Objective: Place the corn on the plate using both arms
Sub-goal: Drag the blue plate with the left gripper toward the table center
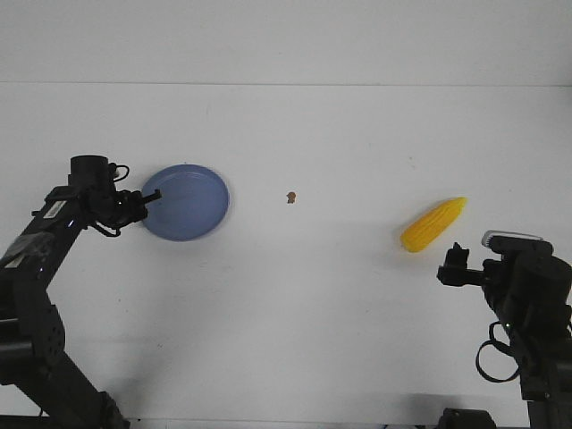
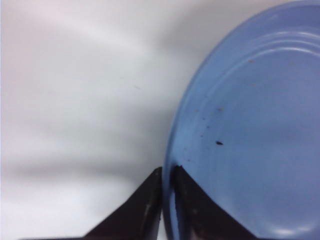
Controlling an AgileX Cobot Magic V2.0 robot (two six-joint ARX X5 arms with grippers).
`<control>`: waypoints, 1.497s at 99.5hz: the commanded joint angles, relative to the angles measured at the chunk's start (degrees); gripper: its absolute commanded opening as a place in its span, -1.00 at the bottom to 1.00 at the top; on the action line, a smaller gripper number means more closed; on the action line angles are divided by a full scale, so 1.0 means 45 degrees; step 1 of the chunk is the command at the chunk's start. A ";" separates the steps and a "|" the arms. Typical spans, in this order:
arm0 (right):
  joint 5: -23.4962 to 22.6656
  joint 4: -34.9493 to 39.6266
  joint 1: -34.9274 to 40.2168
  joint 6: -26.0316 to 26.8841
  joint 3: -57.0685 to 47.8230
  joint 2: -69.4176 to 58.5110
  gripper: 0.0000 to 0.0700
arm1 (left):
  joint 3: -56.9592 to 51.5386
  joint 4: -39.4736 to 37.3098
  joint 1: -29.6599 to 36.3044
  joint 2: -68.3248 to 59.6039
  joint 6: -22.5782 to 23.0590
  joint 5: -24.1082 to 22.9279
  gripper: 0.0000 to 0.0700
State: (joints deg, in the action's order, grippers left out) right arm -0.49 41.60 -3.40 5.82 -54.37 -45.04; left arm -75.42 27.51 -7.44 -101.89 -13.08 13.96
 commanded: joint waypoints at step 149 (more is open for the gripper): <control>-0.0039 -0.0107 0.0000 0.0092 -0.0248 -0.0078 0.64 | 0.4901 -0.1695 0.8043 0.2992 -0.0967 0.2458 -0.99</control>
State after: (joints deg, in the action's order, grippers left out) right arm -0.49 41.58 -3.40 5.82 -54.37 -45.04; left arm -53.25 20.01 28.34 -88.42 -17.10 24.99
